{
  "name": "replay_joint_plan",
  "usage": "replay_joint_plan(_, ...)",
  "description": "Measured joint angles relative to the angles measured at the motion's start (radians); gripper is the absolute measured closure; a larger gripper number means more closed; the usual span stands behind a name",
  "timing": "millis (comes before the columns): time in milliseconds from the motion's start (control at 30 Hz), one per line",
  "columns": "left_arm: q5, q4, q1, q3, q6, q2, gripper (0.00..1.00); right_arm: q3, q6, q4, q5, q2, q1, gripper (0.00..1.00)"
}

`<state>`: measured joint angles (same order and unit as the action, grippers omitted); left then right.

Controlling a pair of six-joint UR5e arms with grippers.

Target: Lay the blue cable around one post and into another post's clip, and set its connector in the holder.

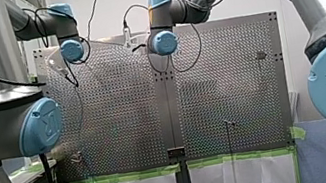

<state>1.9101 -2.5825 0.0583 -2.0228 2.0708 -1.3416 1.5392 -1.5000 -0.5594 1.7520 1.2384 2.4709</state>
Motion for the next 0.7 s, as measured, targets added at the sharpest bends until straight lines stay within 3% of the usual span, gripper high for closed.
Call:
replay_joint_plan(233,-0.020,-0.042,-0.057,0.032,0.012,0.000,1.00,-0.060,-0.001,0.019,-0.018,-0.029,0.008,1.00)
replay_joint_plan(700,-0.076,-0.047,-0.176,0.119,0.032,-0.062,1.00,-0.181,-0.010,0.055,-0.035,-0.092,0.017,1.00)
